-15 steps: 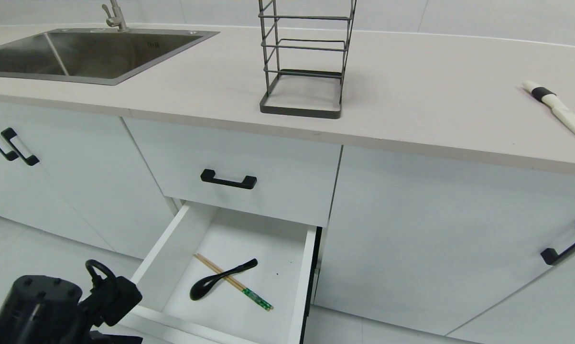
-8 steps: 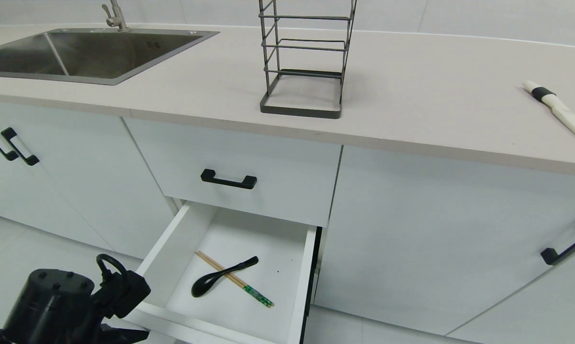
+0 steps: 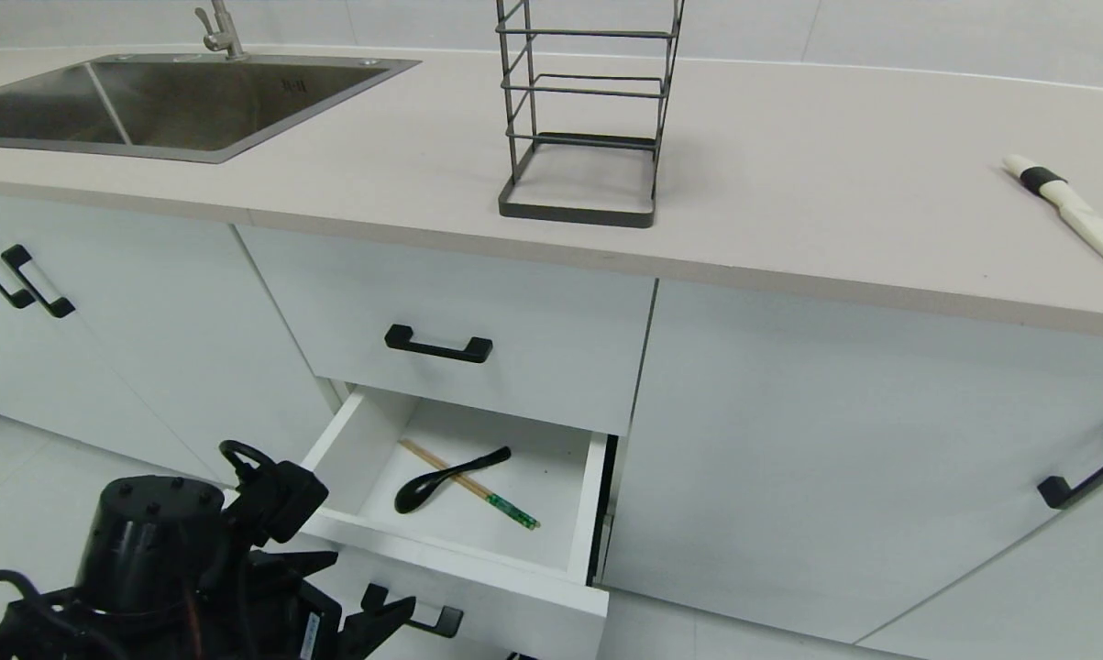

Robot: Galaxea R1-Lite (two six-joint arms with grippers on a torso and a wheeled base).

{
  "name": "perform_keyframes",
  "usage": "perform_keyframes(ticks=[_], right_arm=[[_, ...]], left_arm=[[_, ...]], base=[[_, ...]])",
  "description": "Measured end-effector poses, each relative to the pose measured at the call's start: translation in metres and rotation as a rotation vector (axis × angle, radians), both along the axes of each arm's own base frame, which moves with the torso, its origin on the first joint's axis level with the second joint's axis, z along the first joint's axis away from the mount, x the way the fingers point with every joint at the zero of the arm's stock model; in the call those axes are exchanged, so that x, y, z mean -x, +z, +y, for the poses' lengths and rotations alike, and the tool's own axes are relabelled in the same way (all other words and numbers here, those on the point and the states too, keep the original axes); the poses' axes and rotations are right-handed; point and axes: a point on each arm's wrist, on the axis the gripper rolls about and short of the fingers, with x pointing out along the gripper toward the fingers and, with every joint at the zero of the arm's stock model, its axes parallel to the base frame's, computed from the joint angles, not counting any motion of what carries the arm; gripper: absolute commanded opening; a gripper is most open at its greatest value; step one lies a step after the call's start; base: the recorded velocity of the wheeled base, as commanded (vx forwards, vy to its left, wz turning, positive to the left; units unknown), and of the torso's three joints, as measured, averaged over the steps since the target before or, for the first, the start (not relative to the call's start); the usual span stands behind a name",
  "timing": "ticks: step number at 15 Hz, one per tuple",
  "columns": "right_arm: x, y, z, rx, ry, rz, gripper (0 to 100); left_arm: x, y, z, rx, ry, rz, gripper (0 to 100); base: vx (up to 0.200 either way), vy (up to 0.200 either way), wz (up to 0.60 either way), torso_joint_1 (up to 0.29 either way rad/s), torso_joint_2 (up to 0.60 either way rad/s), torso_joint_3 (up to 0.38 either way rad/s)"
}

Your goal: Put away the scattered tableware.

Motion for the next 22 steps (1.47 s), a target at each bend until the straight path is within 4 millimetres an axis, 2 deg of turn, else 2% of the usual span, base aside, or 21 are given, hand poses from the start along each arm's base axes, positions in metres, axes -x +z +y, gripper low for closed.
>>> perform_keyframes(ticks=[6, 11, 16, 22], right_arm=[[0.0, 0.0, 0.0, 0.0, 0.0, 0.0, 100], [0.0, 0.0, 0.0, 0.0, 0.0, 0.0, 100], [0.0, 0.0, 0.0, 0.0, 0.0, 0.0, 100], [0.0, 0.0, 0.0, 0.0, 0.0, 0.0, 100]], left_arm=[[-0.015, -0.014, -0.006, 0.016, 0.037, -0.101, 100], [-0.024, -0.025, -0.009, 0.018, 0.044, -0.105, 100], [-0.042, -0.023, -0.009, 0.067, 0.078, -0.213, 100], [-0.056, -0.026, -0.014, 0.078, 0.084, -0.23, 100]], base=[[0.0, 0.0, 0.0, 0.0, 0.0, 0.0], [0.0, 0.0, 0.0, 0.0, 0.0, 0.0], [0.0, 0.0, 0.0, 0.0, 0.0, 0.0], [0.0, 0.0, 0.0, 0.0, 0.0, 0.0]])
